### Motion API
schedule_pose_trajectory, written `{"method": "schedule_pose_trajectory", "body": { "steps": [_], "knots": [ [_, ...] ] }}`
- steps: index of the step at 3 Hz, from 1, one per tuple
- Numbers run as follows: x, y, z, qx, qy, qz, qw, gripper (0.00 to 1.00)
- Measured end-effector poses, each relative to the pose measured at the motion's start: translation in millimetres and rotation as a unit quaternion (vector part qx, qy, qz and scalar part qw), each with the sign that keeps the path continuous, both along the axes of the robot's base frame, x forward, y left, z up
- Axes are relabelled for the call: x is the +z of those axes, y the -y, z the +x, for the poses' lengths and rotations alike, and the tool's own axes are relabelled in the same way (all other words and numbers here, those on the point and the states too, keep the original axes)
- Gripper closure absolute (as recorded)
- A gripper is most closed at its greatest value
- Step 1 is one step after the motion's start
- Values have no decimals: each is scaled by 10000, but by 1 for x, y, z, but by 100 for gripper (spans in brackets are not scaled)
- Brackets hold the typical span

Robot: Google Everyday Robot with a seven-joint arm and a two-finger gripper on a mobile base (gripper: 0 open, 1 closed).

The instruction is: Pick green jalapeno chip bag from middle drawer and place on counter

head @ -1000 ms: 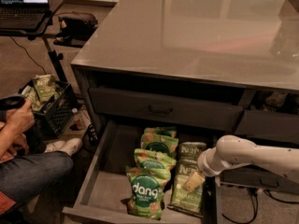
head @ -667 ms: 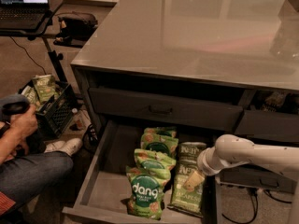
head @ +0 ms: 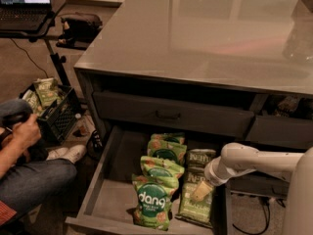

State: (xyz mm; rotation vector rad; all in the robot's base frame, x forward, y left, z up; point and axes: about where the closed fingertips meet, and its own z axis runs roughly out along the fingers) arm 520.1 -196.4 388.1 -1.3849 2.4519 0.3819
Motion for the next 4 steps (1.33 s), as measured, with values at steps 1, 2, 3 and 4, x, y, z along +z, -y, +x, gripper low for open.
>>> {"method": "schedule_pose_trajectory", "body": {
  "steps": [1, 2, 3, 4],
  "knots": [
    [-18, -4, 1, 83, -48, -159, 9998, 27],
    [-19, -4, 2, 92, -44, -166, 9998, 50],
    [-19, -4, 1, 92, -45, -166, 9998, 75],
    [-19, -4, 1, 92, -45, -166, 9998, 96]
  ]
}}
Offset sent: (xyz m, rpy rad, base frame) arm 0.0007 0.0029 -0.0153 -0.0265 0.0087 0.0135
